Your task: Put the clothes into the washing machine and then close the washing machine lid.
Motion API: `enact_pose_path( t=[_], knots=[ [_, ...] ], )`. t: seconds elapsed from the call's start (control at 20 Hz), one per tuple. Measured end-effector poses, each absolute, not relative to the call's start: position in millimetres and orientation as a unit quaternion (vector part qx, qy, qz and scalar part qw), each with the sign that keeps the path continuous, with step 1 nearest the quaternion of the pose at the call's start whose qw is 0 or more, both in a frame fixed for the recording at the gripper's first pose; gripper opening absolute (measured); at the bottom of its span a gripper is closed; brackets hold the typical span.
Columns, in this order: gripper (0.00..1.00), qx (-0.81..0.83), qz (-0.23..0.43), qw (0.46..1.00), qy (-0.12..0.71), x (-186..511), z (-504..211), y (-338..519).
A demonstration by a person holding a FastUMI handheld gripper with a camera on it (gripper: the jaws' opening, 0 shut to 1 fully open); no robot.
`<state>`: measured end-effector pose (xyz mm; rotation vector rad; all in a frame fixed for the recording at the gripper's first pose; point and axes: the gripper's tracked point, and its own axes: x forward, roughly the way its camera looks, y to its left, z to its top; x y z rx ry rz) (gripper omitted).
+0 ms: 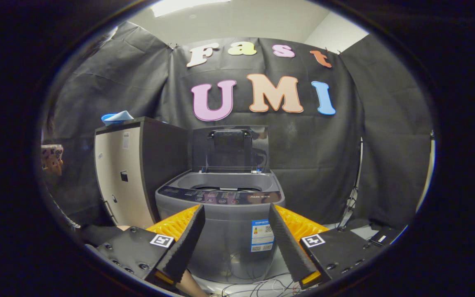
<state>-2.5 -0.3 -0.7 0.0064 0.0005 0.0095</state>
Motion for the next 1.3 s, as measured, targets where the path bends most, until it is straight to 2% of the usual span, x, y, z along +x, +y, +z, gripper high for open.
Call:
enact_pose_path(
  t=[1.0, 1.3],
  knots=[
    [0.97, 0.004, 0.004, 1.0, 0.001, -2.6, -2.4, -0.4],
    [0.97, 0.007, -0.016, 1.0, 0.002, -1.1, -3.6, -8.6]
  ],
)
